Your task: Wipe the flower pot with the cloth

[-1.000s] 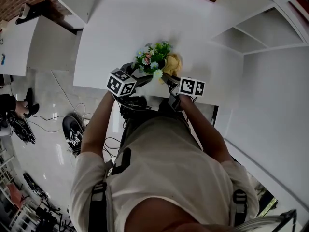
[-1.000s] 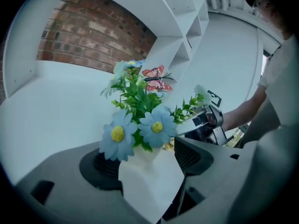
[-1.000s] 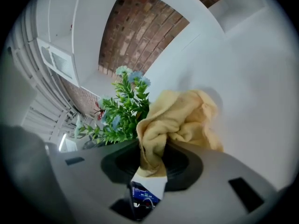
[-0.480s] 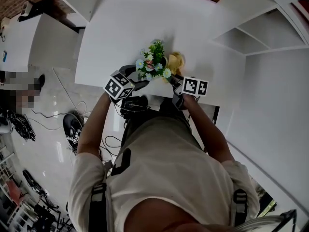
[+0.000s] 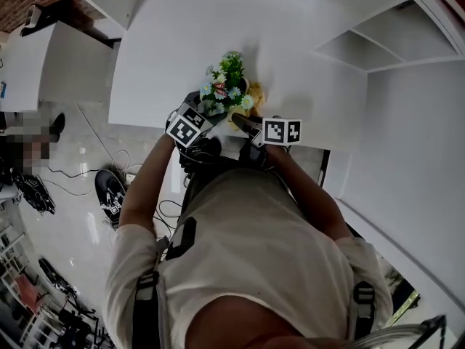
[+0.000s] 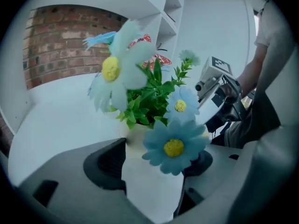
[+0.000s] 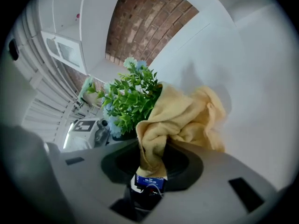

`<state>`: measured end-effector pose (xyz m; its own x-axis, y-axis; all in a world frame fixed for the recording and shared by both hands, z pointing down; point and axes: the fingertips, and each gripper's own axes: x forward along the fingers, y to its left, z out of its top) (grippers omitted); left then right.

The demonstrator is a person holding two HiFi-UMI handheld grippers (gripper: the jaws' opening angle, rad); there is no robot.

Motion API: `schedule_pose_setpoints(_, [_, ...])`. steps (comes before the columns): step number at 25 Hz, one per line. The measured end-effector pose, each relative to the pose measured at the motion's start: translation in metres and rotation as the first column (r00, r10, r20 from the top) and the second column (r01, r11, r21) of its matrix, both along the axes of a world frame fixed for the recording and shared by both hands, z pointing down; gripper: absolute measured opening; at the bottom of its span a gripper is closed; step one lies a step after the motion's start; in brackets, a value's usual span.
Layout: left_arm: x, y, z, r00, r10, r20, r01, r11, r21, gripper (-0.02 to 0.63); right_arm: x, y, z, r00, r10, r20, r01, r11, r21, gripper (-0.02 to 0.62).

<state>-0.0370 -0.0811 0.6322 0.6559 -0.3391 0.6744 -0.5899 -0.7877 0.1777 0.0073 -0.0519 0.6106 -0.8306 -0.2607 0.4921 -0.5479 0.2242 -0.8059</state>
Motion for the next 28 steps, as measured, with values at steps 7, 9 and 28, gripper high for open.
schedule_pose_setpoints(7, [0.0,0.031,0.004,0.993,0.093,0.066,-0.091,0.995,-0.041,0.333,-0.003,0.014,0.003,0.999,-0.032,0.007,0.032,0.999,-0.031,0.127])
schedule_pose_setpoints(9, [0.002,0.043,0.004,0.989,0.127,0.074,-0.121,0.989,-0.079,0.331,0.001,0.014,0.004,1.0,-0.015,-0.005,0.015,0.999,-0.032,0.127])
schedule_pose_setpoints(28, [-0.026,-0.005,0.002,0.982,0.165,0.088,-0.156,0.983,-0.099,0.336,0.023,-0.012,0.003,0.998,0.066,0.004,-0.066,0.998,-0.014,0.127])
